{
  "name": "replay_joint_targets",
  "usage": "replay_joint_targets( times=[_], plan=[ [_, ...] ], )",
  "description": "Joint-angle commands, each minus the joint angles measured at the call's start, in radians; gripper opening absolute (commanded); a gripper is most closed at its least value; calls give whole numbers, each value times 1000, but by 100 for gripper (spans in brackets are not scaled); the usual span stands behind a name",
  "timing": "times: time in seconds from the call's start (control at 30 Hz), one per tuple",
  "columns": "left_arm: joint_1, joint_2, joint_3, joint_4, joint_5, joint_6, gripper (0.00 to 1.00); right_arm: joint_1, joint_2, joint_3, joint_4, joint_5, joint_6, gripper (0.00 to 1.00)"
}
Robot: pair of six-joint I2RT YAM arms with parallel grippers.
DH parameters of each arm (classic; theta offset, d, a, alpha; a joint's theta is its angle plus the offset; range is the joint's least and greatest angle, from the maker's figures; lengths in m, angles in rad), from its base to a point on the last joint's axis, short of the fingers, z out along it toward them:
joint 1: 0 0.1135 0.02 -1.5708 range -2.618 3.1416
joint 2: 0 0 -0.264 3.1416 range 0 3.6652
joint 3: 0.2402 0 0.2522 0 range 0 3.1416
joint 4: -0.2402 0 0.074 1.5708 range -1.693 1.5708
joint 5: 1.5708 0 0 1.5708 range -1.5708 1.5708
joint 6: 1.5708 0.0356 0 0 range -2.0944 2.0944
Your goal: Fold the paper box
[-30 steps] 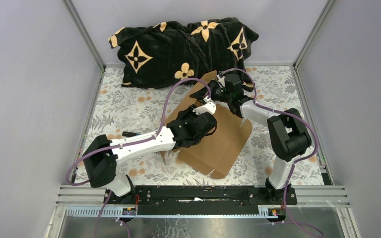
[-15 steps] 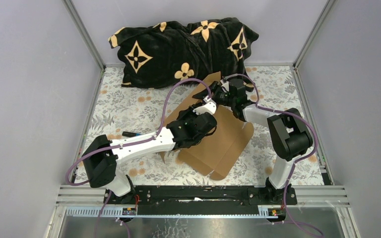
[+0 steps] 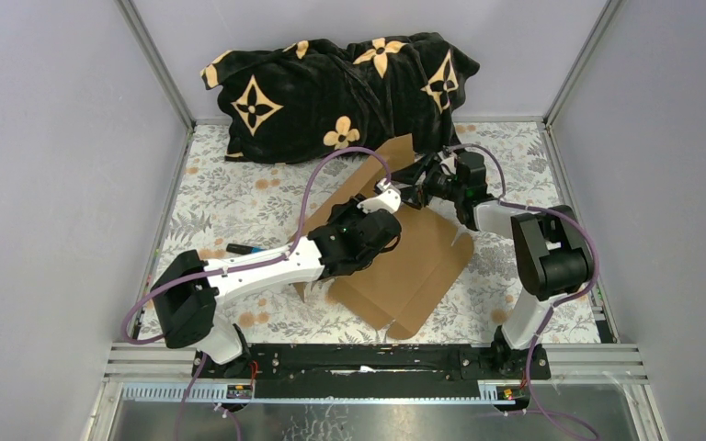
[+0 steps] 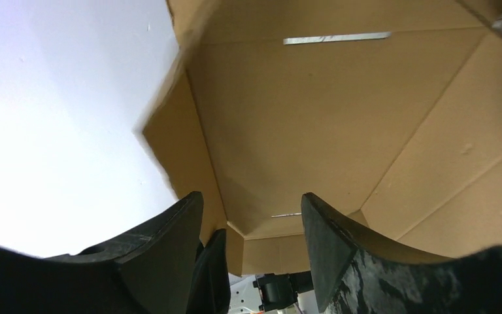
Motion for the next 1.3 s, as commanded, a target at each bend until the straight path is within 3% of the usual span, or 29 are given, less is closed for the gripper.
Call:
replay_joint_targets(
  times=[0.0,0.23,0.63,1.13,1.27],
  plan=[
    [7,-7,-32,-4,-8,-21,13,-56,-26,-34,62,-33,20,64],
    [6,-26,-45,-11,-8,-17,12,-158,13,-23,116,-42,54,61],
    [4,-71,-55,-14,-18,20,10,-212,209,168,103,-2,31,49],
    [-64,-4,25,-34,-133,102,9,-289,222,23,368,-47,165,49],
    [-64,6,20,22,-190,212,8,-302,218,6,399,-59,182,49]
  ],
)
